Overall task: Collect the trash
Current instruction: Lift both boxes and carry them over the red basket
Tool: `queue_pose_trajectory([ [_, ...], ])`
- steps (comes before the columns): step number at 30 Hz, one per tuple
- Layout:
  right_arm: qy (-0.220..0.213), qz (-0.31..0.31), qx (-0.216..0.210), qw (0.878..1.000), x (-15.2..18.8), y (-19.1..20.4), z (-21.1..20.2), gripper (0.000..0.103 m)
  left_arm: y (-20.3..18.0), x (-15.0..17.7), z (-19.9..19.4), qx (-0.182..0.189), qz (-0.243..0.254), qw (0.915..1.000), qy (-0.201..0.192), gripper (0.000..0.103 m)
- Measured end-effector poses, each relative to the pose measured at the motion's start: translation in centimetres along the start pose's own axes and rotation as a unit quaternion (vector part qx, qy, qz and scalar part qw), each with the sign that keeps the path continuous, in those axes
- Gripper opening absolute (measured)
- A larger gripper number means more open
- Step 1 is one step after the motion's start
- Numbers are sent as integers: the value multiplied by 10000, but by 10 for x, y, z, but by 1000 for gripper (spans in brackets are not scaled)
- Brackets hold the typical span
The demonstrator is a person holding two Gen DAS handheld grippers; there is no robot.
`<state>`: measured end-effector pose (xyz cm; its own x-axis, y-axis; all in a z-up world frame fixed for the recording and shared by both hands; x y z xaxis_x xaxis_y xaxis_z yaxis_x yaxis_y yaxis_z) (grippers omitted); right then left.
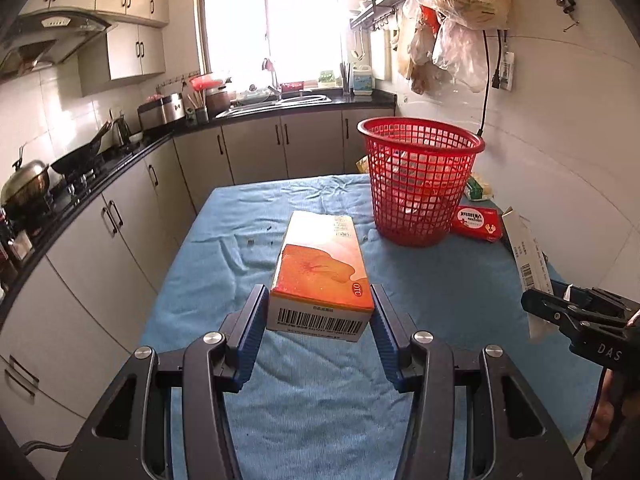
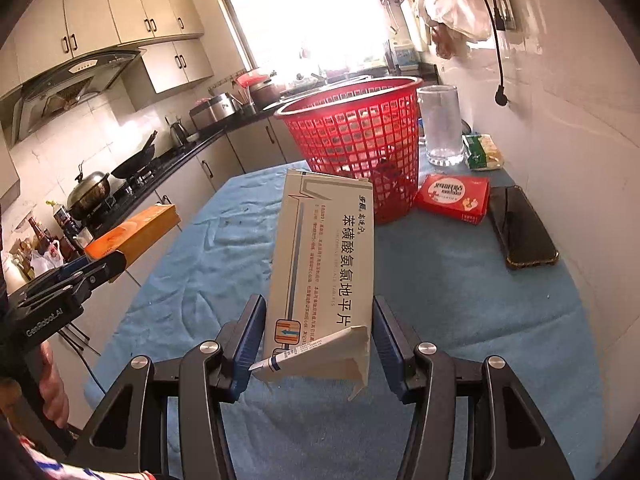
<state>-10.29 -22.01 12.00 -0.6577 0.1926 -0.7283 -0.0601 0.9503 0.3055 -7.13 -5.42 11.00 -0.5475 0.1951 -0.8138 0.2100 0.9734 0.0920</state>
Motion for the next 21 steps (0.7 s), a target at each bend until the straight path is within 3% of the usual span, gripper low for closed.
queue_pose_trajectory([
  [21, -344, -264, 61, 9990, -38, 8, -18, 57, 11, -49, -6, -486, 276, 9973, -475, 49],
])
Point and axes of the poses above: each gripper's, at about its wrist camera, not at the fingertips, and z roughly the way its jaws point, y to its left, x to its underside, the point moved 8 cm from there along z, roughly the way its jaws point, and after that the axes turned 1 degree about z, right-handed, at the moved point
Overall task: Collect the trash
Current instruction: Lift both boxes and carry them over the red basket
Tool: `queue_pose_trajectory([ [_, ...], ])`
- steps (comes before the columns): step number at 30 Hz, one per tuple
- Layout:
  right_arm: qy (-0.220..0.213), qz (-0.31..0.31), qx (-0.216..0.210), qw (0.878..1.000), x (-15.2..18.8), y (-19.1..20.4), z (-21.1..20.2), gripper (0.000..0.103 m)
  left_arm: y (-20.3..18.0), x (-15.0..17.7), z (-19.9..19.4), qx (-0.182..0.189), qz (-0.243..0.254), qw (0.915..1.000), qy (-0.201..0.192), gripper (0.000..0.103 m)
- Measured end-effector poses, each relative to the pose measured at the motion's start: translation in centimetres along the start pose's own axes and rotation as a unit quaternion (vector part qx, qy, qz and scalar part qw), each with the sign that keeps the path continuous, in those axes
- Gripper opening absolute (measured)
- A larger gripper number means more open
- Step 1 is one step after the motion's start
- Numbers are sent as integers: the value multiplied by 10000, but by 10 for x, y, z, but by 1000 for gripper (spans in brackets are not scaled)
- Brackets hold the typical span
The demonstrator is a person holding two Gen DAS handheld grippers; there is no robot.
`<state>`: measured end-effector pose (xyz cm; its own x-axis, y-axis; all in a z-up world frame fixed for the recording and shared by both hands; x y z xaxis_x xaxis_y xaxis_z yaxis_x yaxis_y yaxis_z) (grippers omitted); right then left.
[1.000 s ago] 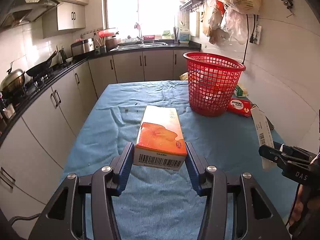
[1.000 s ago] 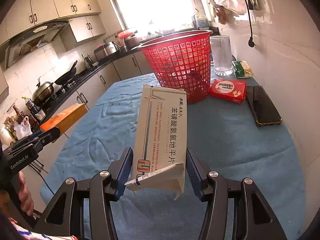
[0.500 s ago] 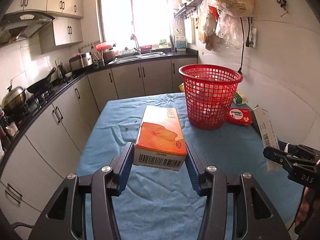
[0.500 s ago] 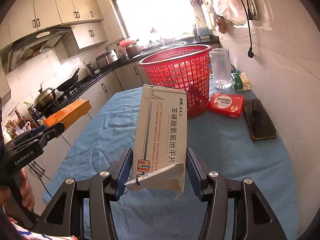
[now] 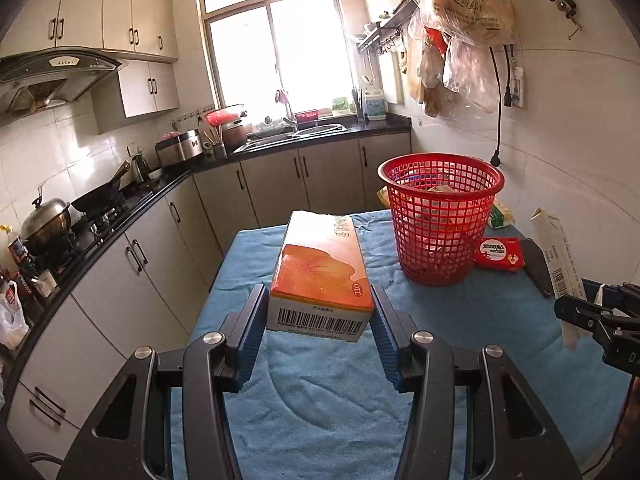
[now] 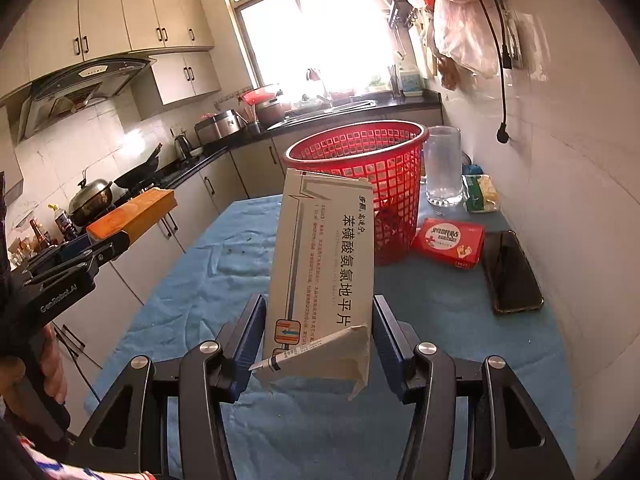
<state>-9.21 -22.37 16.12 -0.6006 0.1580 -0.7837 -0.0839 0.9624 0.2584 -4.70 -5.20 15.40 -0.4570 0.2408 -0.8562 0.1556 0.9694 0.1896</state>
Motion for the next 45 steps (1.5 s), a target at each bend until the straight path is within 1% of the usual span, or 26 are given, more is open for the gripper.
queue_pose_trajectory([
  [14, -24, -105, -35, 9999, -3, 12, 4, 57, 10, 3, -3, -31, -22, 10000, -17, 49],
  [21, -68, -101, -44, 9999, -8, 11, 5, 57, 11, 2, -2, -50, 11, 10000, -34, 49],
  [35, -267, -187, 27, 9995, -34, 8, 1, 57, 2, -23, 5, -94, 255, 9995, -165, 49],
  [45, -400, -174, 87, 9990, -53, -6, 2, 57, -8, -48, 15, -67, 374, 9990, -241, 49],
])
Point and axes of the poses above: each gripper's, at about its wrist camera, not at the fingertips, and z roughly the way its jaws point, y to its left, x to its underside, the point moved 8 cm from there along z, roughly the way its jaws point, and after that the axes turned 1 degree about z, right-handed, at the moved point
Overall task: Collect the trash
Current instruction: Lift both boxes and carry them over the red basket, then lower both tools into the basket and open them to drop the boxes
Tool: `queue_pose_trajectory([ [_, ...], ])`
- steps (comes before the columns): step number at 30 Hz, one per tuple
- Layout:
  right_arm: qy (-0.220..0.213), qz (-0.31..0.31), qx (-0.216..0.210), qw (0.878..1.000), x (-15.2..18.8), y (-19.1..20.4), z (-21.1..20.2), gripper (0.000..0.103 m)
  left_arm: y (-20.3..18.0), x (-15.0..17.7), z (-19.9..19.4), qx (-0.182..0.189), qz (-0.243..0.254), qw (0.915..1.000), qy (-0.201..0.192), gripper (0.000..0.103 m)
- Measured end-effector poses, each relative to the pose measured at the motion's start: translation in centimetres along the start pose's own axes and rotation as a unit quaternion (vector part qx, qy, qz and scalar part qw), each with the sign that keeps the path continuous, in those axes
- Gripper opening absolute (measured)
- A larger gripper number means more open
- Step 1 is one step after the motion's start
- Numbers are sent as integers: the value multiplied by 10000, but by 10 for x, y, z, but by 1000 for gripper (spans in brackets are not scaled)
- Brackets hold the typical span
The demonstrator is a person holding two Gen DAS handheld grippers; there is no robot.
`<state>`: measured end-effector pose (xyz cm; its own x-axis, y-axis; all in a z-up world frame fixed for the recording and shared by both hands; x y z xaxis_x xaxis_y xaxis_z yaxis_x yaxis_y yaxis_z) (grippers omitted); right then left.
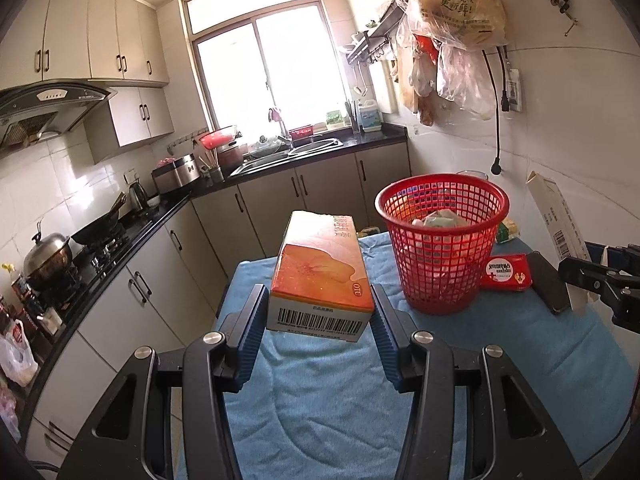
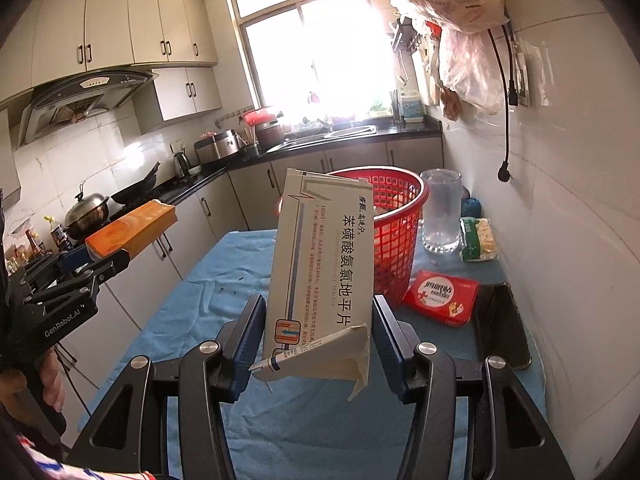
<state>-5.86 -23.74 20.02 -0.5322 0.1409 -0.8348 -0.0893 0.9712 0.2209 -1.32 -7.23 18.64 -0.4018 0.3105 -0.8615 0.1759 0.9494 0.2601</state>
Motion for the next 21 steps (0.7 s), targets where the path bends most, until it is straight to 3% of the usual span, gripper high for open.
queue_pose_trajectory([
  [21, -266, -112, 54, 9996, -59, -18, 25, 57, -11, -77, 41, -220, 315, 9990, -235, 49],
])
Point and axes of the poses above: each gripper's, at about its wrist camera, not at the fingertips, and z roughly the way its jaws point, y to its left, x to its underside, the point moved 8 cm from there along z, roughly the way its jaws point, and after that the axes turned 1 degree about z, right-handed, at the moved point
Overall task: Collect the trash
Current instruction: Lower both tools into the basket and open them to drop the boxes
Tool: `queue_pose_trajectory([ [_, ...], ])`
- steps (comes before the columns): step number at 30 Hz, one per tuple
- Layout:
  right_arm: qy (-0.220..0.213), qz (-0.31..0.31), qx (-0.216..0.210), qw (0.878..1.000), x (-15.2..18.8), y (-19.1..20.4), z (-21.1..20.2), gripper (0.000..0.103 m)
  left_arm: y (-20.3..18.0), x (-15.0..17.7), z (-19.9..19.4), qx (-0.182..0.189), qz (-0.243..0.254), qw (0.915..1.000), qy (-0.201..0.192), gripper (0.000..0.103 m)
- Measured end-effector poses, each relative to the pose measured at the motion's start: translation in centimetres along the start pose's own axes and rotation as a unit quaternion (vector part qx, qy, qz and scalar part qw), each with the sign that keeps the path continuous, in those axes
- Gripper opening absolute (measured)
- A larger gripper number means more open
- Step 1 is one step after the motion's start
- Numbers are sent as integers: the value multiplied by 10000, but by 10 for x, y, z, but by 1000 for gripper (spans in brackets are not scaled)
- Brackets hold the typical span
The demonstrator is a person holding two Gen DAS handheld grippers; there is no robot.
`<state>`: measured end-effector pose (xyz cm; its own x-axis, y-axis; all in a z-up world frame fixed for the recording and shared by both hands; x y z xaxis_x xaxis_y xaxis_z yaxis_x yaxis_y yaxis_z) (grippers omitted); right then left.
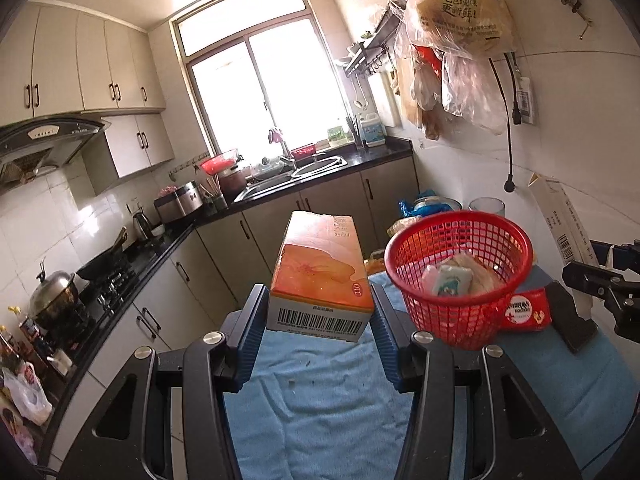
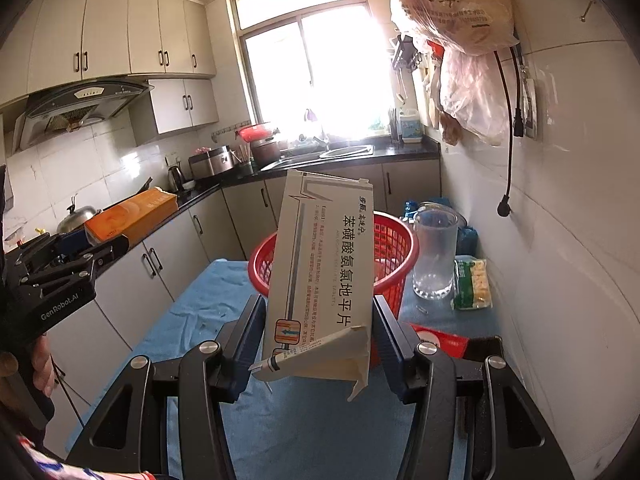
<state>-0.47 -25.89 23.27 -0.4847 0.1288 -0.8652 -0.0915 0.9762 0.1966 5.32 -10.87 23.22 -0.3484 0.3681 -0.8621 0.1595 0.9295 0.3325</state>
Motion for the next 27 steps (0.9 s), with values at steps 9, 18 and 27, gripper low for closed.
queue_pose_trajectory([
  [9, -129, 237, -197, 9994, -35, -12, 22, 57, -10, -37, 18, 80, -9, 9999, -146, 49],
  [18, -198, 437, -243, 9986, -62, -29, 43, 57, -33, -71, 41, 309, -52, 9992, -235, 49],
  [27, -192, 666, -299, 9971, -73, -50, 65, 57, -47, -92, 75, 728, -357, 9966, -159, 49],
])
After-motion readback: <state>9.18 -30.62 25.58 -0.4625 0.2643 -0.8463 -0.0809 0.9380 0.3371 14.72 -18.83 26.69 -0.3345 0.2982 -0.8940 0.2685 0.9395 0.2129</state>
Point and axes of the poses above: each gripper's, at about its wrist camera, not at the fingertips, and z roughly the way its jaws point, y to its left, x to its underside, the point moved 8 cm from there along z, roughly the way its jaws point, and after that the axes turned 1 degree about z, right-handed, at the moved point
